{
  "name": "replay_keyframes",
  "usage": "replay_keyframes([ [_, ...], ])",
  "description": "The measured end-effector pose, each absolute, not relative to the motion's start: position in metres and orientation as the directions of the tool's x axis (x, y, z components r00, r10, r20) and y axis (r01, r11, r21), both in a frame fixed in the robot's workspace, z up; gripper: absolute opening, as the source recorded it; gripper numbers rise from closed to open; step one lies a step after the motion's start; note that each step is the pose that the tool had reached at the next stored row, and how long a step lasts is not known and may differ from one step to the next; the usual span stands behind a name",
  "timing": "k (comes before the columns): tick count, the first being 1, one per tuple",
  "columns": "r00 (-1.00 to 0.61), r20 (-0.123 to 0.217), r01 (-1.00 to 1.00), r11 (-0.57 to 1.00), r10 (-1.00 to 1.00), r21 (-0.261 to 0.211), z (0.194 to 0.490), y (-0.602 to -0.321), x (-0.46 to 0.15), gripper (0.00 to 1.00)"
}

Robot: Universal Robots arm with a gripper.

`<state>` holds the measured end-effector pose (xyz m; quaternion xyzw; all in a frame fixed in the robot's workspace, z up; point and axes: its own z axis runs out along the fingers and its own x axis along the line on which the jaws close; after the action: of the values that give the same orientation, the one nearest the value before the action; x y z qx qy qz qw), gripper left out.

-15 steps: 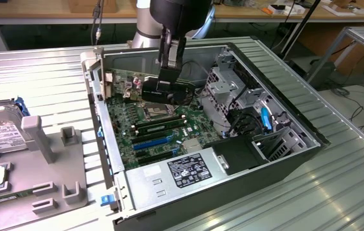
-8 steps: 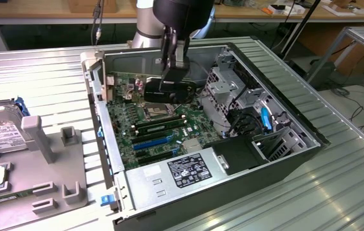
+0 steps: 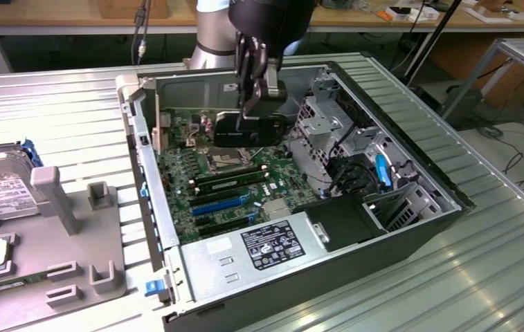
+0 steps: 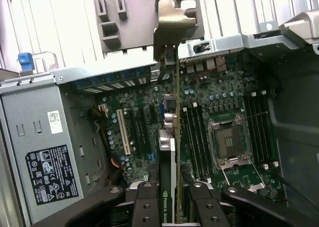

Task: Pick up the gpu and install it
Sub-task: 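Insert the gpu into the slot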

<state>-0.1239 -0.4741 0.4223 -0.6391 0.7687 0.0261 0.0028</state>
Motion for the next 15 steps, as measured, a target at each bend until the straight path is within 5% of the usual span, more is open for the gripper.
replay_keyframes([
  [15, -0.024, -0.039, -0.999, 0.023, -0.999, 0.037, 0.422, -0.474, -0.110, 0.27],
])
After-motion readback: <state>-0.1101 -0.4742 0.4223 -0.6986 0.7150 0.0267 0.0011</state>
